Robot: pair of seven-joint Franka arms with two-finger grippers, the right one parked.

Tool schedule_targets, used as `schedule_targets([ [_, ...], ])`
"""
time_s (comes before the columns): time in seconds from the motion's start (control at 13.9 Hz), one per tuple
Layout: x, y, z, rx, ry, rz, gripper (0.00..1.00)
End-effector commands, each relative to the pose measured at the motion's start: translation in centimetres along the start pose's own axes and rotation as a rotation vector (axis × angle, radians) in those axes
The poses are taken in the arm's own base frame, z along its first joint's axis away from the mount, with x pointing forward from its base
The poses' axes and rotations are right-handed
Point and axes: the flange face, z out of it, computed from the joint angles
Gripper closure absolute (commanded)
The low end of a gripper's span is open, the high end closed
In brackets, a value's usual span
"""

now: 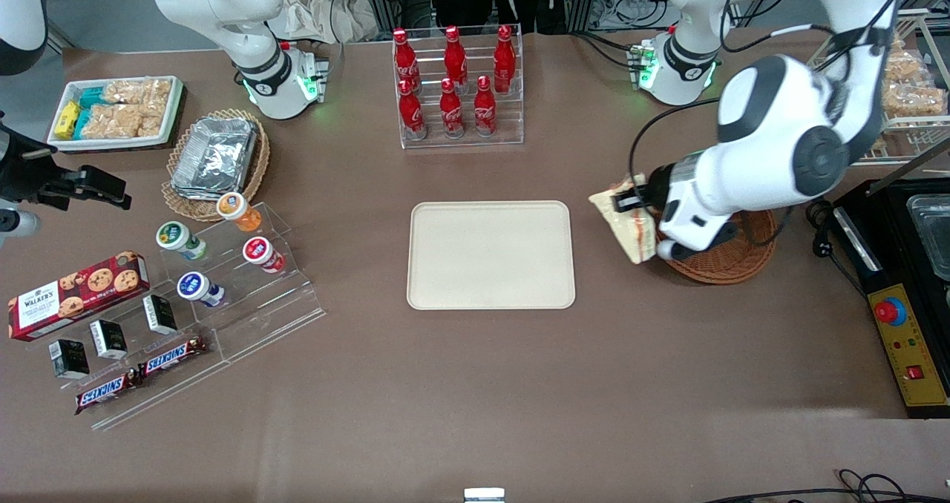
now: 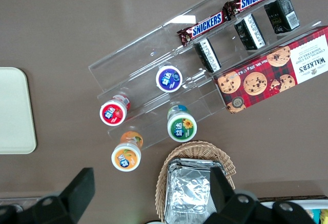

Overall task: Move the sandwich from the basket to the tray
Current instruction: 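Lift the sandwich and carry it with the left gripper toward the tray, then lower the sandwich onto the tray and open the left gripper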

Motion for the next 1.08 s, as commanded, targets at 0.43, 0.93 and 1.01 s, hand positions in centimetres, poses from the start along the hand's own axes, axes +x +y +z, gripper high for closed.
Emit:
schedule_targets([
  [0.43,2.3,5.8,13.7,0.194,0.071,0.107,0.77],
  [0.93,3.3,6.0,20.0,0.308,0.082,0.183,0.77],
  [1.01,3.3,6.1,20.4,0.318,0.085,0.193,0.77],
])
